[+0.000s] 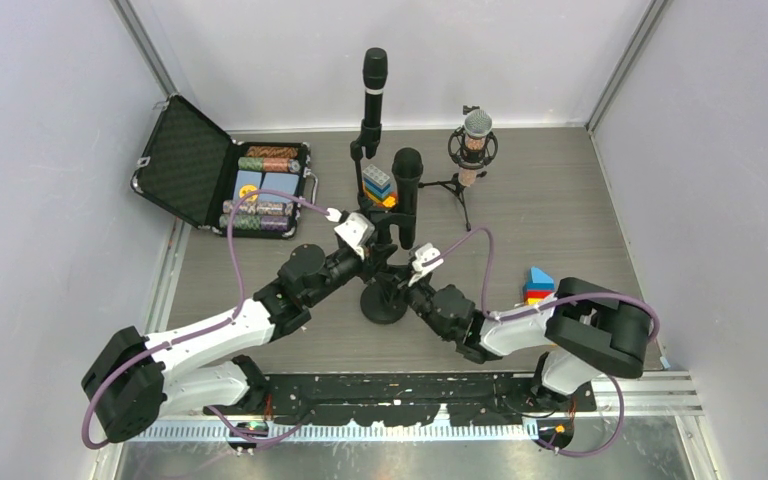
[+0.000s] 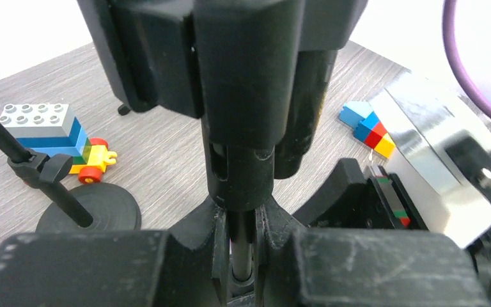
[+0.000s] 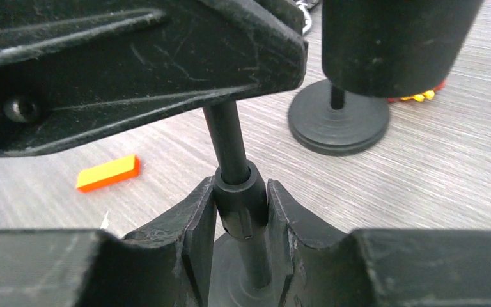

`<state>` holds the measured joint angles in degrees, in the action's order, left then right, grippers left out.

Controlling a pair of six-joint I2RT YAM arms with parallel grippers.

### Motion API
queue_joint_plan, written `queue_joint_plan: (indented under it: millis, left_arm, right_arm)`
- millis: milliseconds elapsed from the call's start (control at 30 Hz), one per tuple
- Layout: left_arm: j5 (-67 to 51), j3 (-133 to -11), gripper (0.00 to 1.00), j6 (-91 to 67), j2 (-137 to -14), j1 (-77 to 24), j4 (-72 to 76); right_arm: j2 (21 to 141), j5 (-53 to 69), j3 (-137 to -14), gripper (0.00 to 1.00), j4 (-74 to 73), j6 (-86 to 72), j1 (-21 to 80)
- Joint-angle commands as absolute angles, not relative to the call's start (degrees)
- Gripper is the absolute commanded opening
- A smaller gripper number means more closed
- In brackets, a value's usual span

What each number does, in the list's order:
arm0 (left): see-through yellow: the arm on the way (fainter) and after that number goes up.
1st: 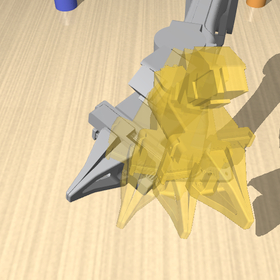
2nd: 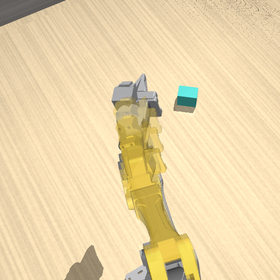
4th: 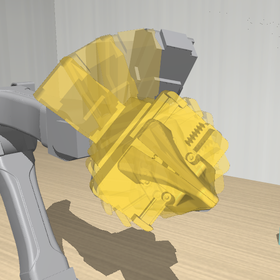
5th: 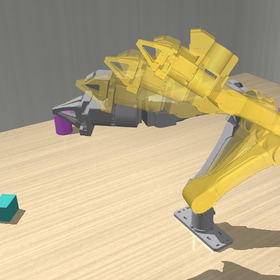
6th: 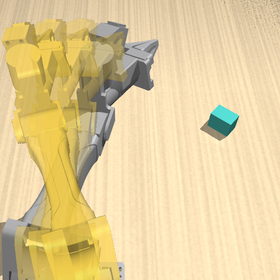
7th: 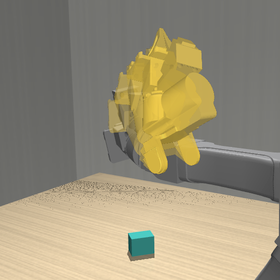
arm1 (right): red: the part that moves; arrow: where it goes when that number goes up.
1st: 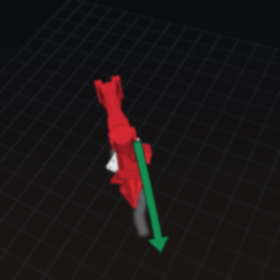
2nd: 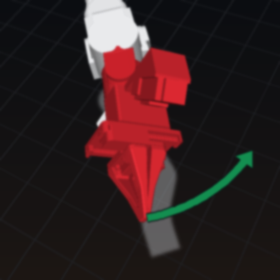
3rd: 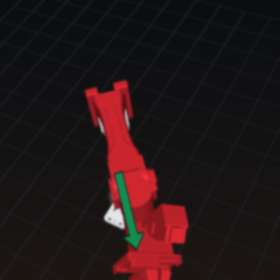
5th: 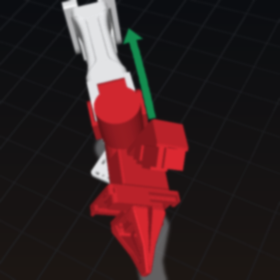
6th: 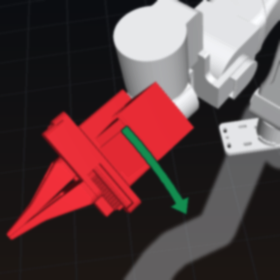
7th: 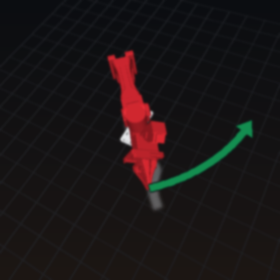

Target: Remove the microphone from the stand

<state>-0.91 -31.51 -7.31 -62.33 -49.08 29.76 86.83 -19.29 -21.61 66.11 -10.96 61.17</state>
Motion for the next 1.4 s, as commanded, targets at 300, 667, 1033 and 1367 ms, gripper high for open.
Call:
queue_joint_plan:
  millis: [300, 667, 1033, 1367]
  left_arm:
    - [3.7, -30.4, 0.0, -9.7, -61.5, -49.2, 34.8]
    - [3.1, -30.3, 0.0, -9.0, -62.5, -49.2, 35.7]
    - [1.9, -30.4, 0.0, -8.6, -62.7, -49.2, 36.7]
    - [2.0, -30.0, 0.0, -8.3, -62.0, -49.1, 36.6]
  right_arm:
    - [99.6, -81.7, -37.4, 0.0, 82.4, 0.0, 77.0]
    - [86.2, -39.3, -26.6, 0.57, 66.4, -14.7, 71.4]
    - [79.3, -6.4, -25.6, 0.54, 50.1, -16.9, 59.4]
    - [81.6, -6.7, -23.8, 0.48, 56.0, -13.6, 57.3]
